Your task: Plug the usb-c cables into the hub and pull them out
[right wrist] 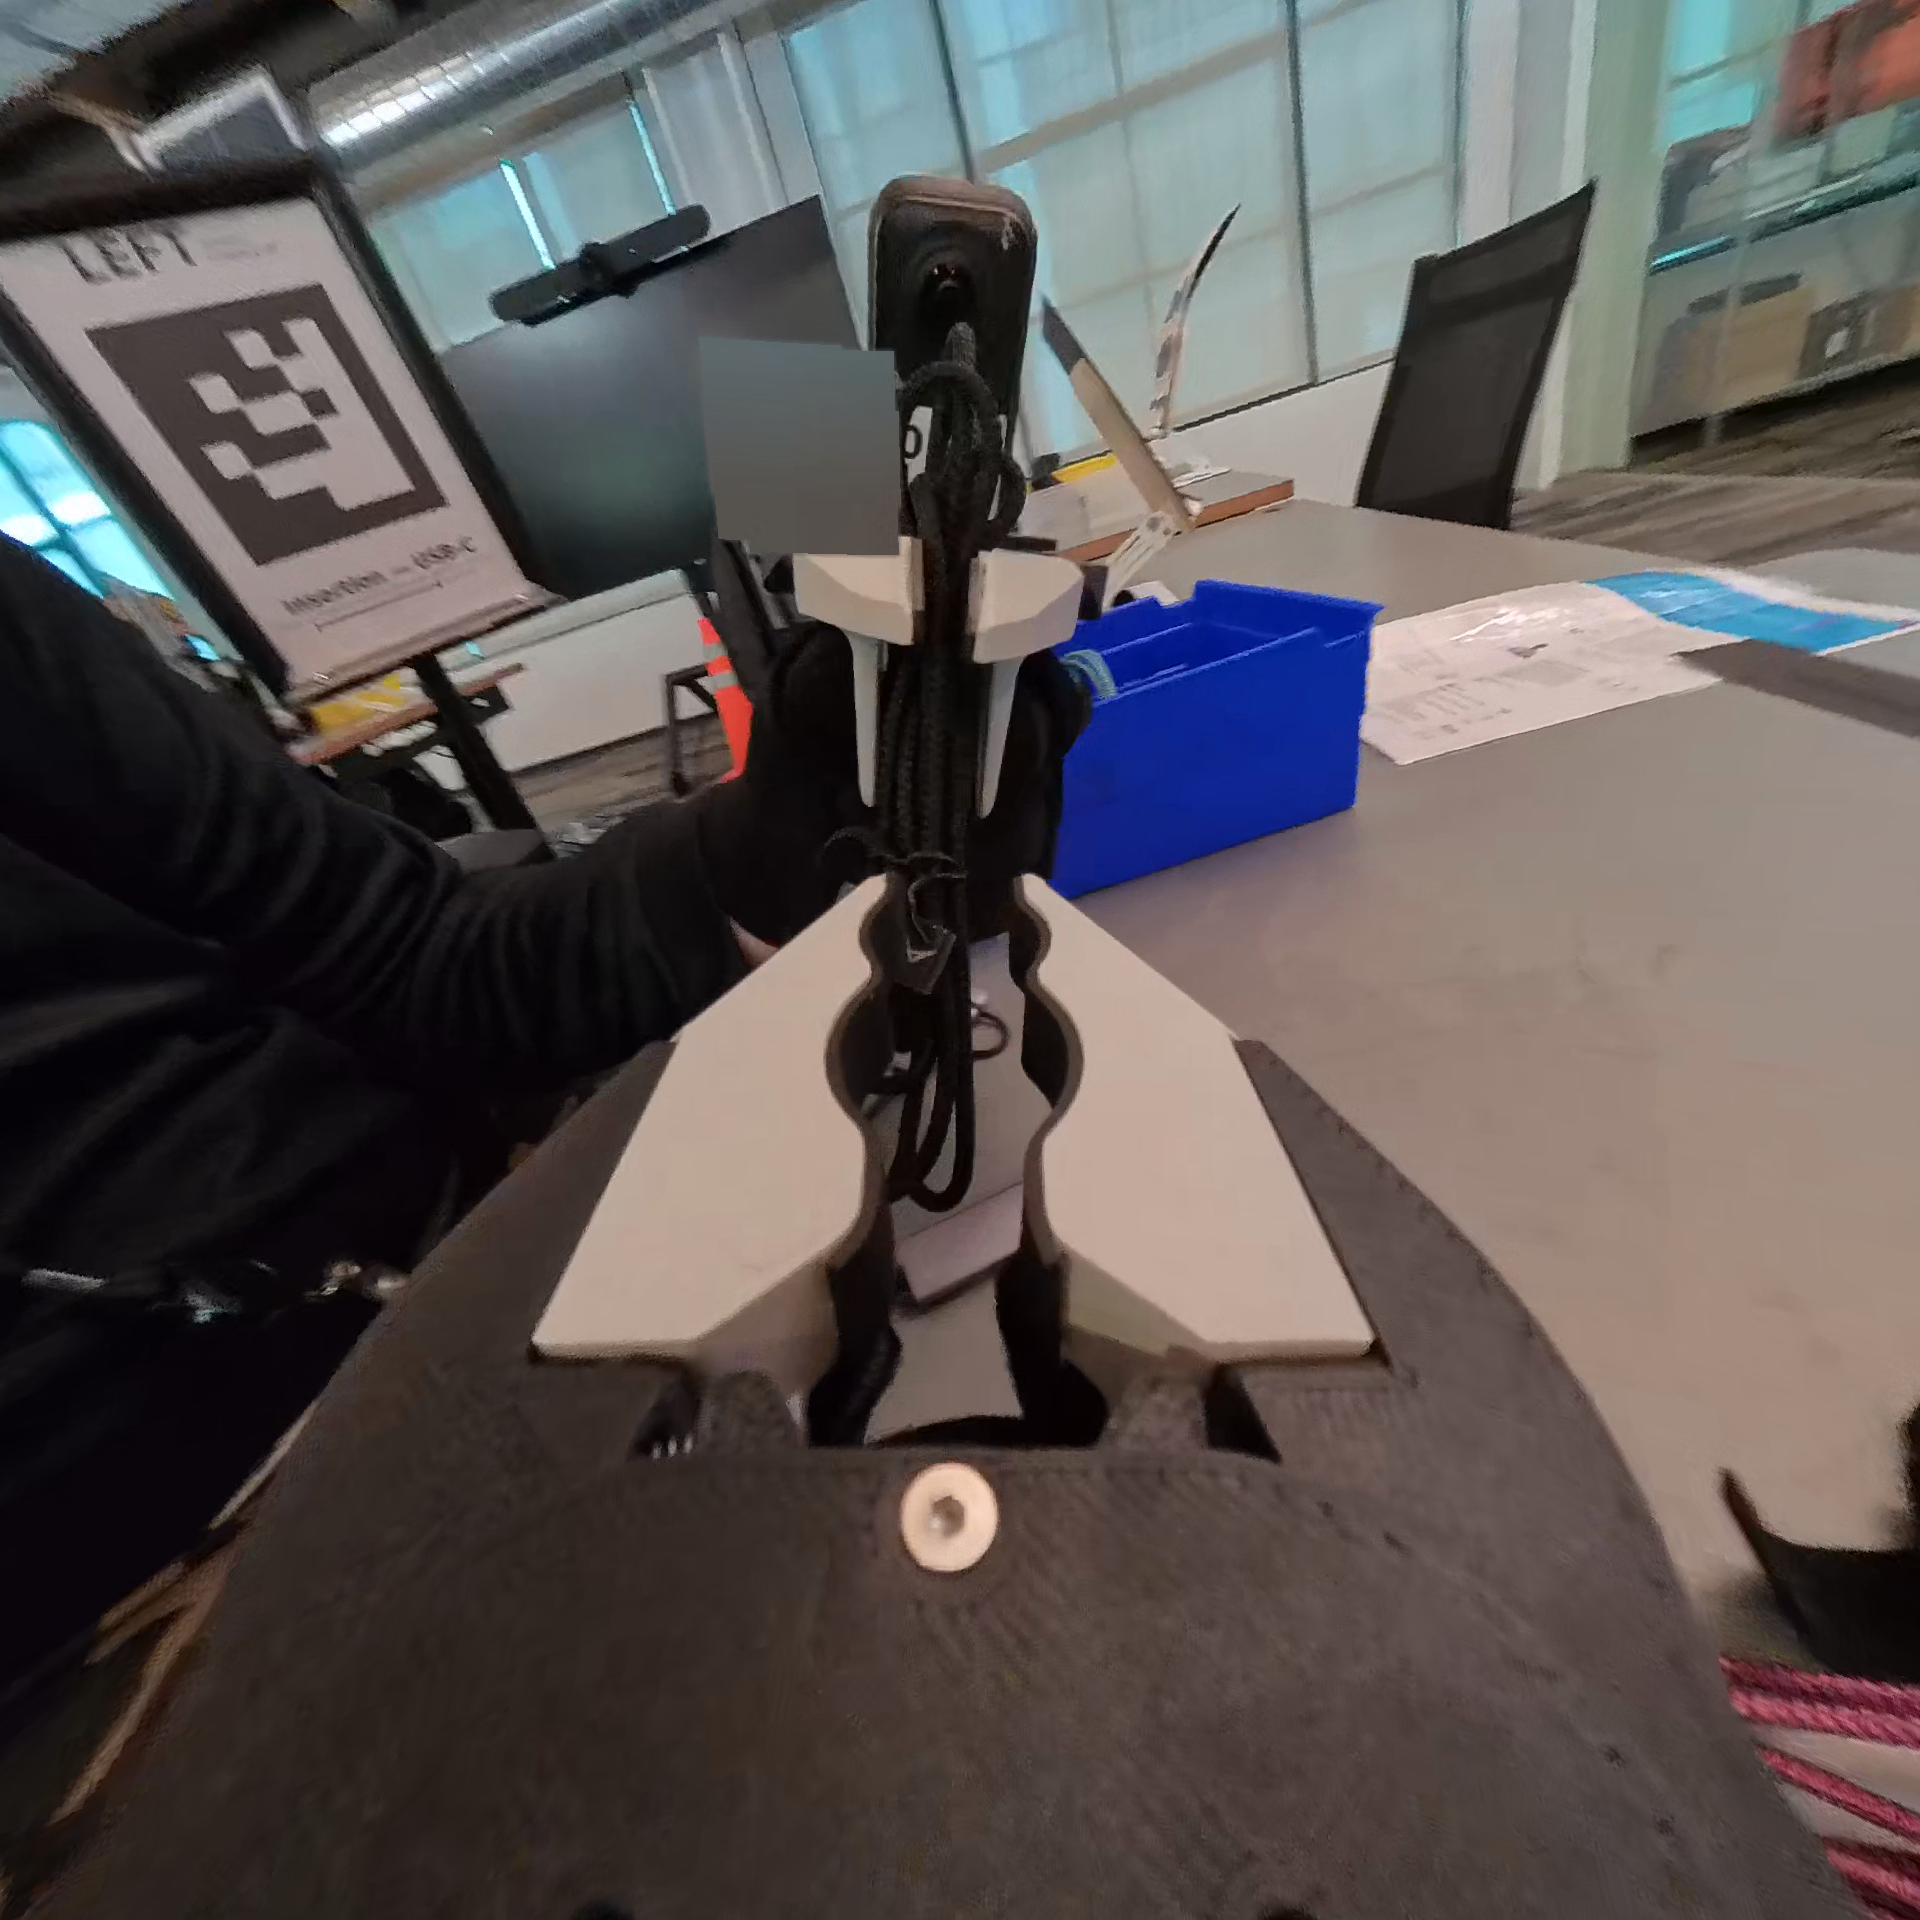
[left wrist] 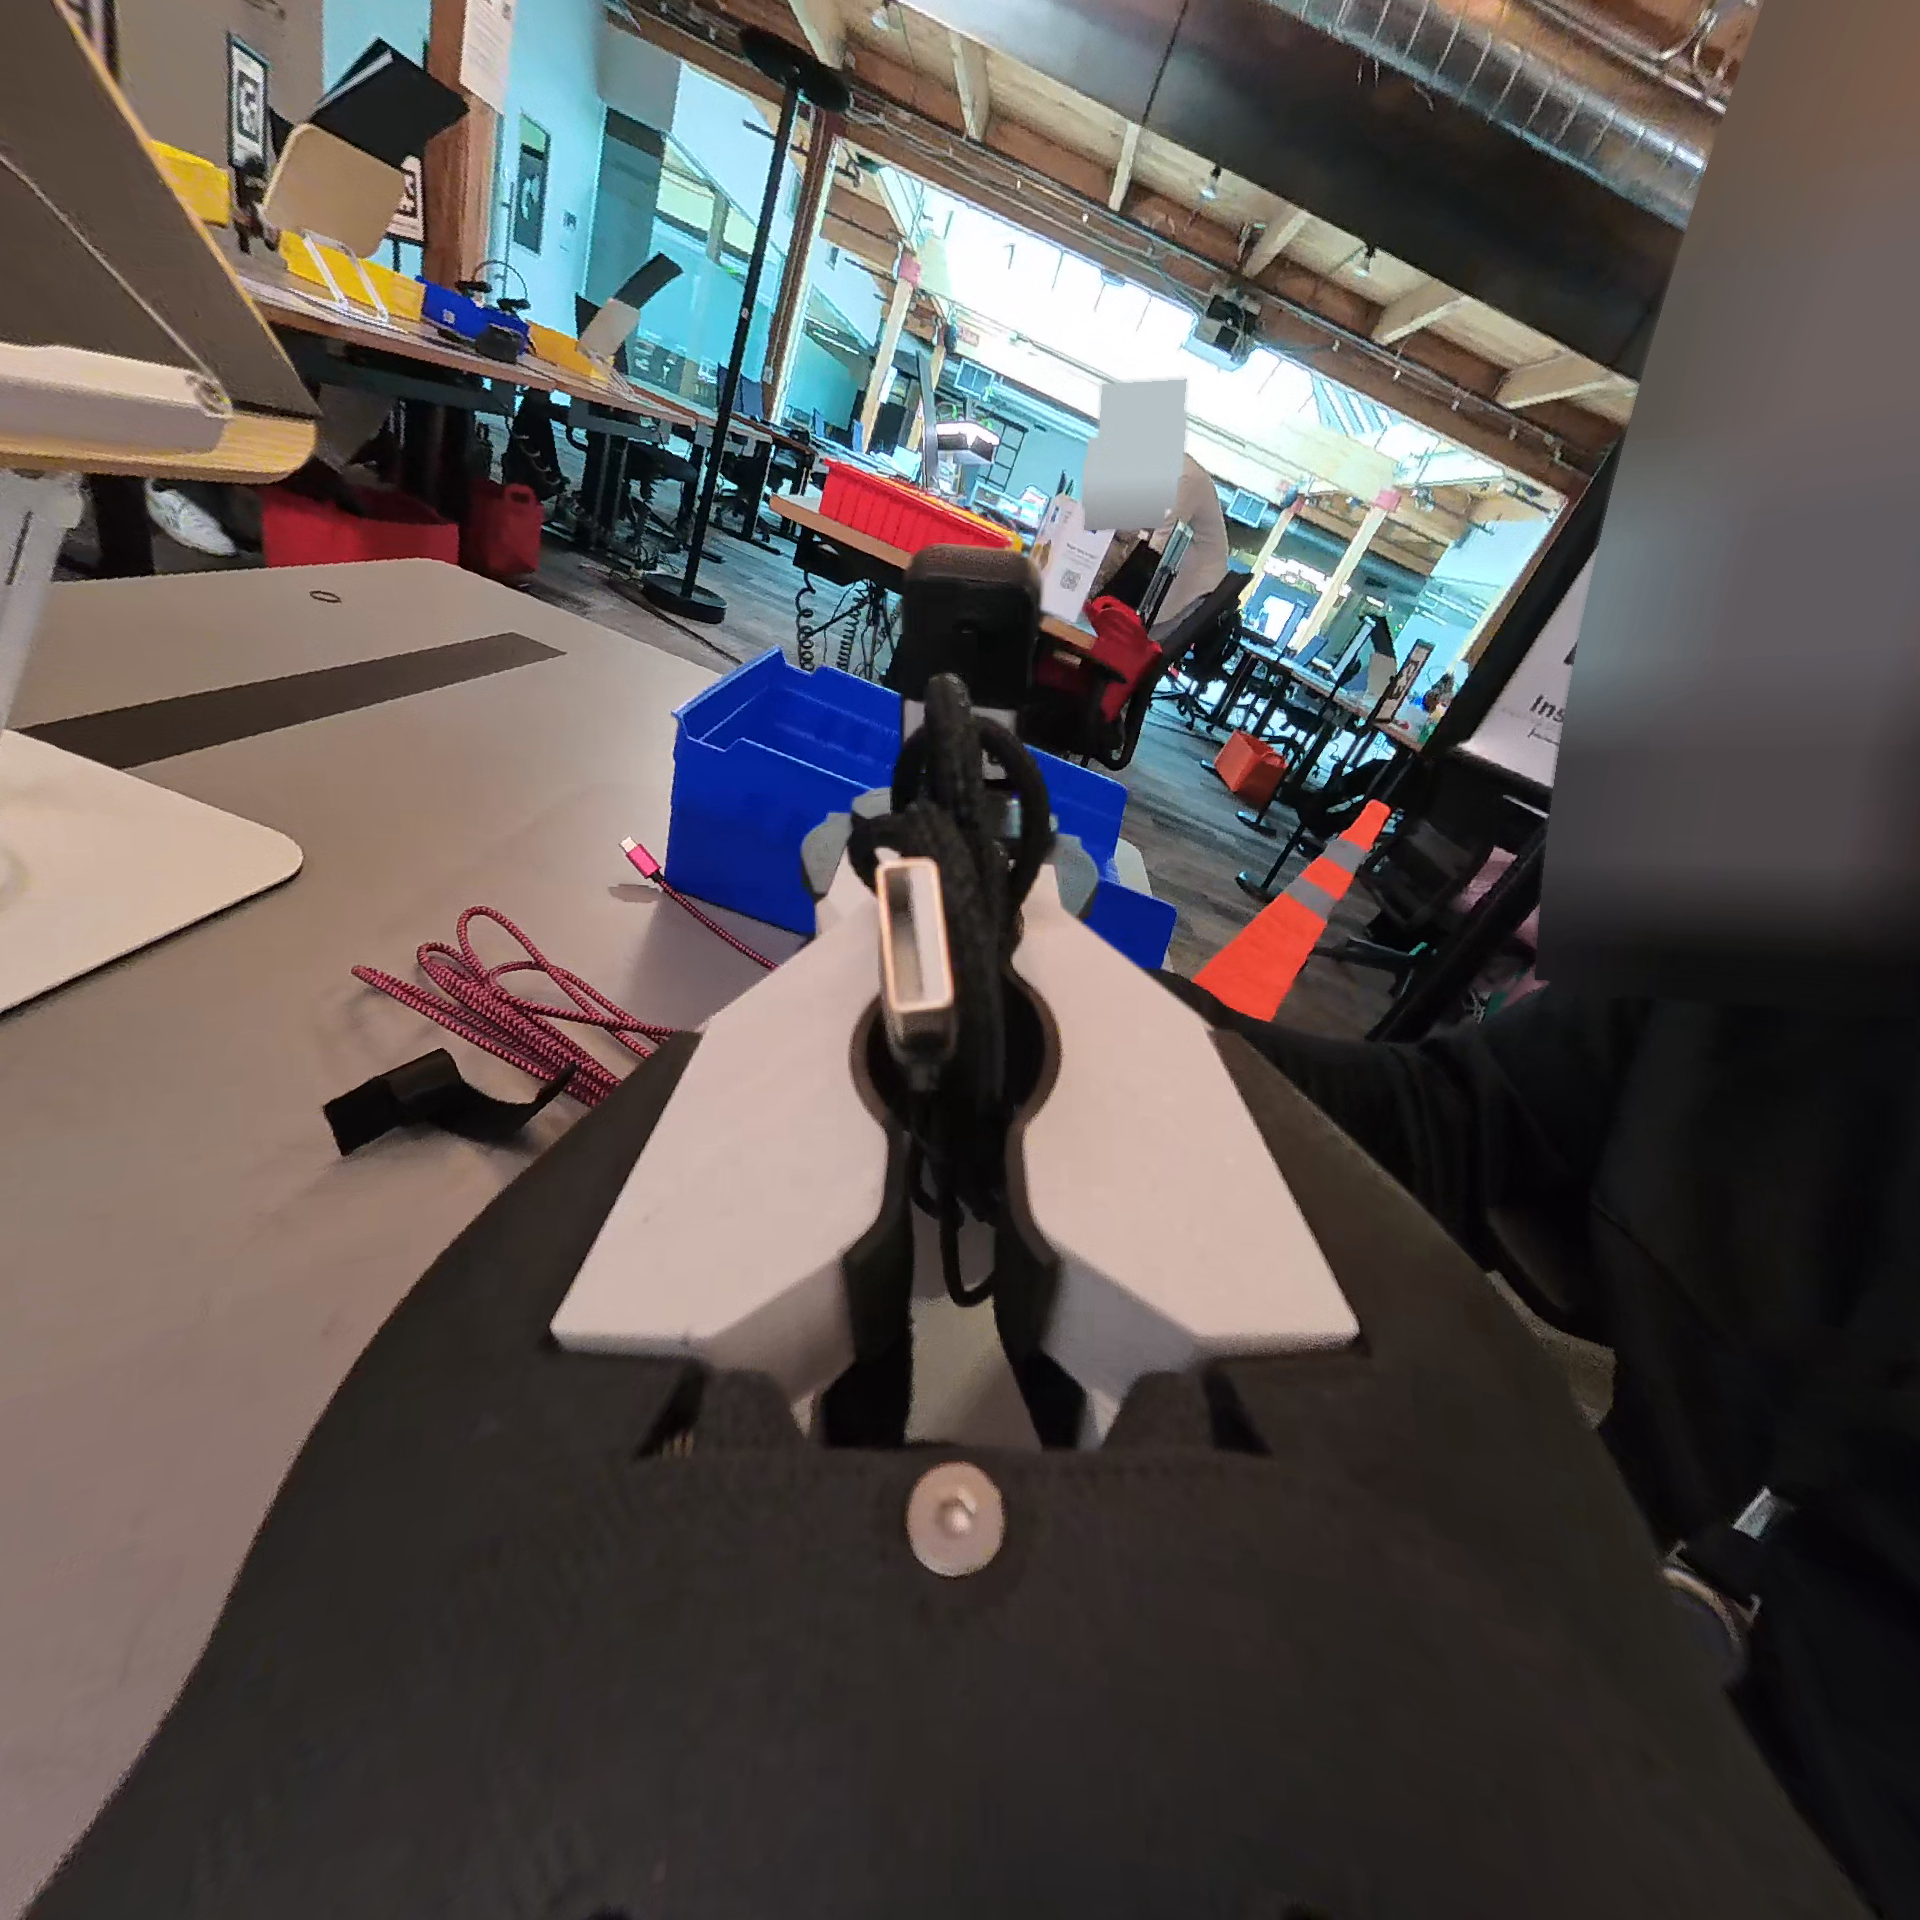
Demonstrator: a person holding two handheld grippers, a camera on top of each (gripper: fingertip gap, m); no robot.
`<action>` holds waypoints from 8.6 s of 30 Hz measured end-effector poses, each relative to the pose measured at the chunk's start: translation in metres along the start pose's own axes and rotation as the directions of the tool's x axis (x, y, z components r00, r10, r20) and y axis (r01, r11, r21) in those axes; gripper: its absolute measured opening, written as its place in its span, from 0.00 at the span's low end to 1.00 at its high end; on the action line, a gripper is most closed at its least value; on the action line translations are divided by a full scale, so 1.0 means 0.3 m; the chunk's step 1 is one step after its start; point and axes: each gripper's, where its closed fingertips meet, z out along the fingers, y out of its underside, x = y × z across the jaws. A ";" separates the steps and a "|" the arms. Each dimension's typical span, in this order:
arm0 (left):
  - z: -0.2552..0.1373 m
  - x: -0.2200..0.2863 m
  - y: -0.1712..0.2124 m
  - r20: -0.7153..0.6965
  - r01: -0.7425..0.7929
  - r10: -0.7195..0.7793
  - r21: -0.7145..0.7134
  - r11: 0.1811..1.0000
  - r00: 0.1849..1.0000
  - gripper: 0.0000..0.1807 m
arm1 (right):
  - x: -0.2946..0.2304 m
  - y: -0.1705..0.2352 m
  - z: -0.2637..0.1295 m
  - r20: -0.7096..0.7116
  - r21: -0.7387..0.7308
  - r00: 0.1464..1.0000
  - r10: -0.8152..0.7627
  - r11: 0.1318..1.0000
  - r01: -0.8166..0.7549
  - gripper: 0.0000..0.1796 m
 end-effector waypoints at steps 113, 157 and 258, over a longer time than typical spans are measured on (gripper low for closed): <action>-0.044 -0.080 0.318 0.339 -0.046 0.214 -0.442 0.896 0.916 0.05 | 0.037 0.015 0.010 0.033 0.055 0.986 0.163 0.985 -0.165 0.06; -0.065 -0.055 0.366 0.145 0.463 -0.439 -0.290 0.838 0.887 0.04 | 0.114 0.094 0.031 -0.278 -0.526 0.569 -0.774 0.618 0.584 0.00; -0.055 -0.077 0.277 0.291 -0.191 0.334 -0.428 0.884 0.896 0.05 | 0.005 -0.041 0.021 0.022 0.138 0.996 0.089 0.986 -0.091 0.03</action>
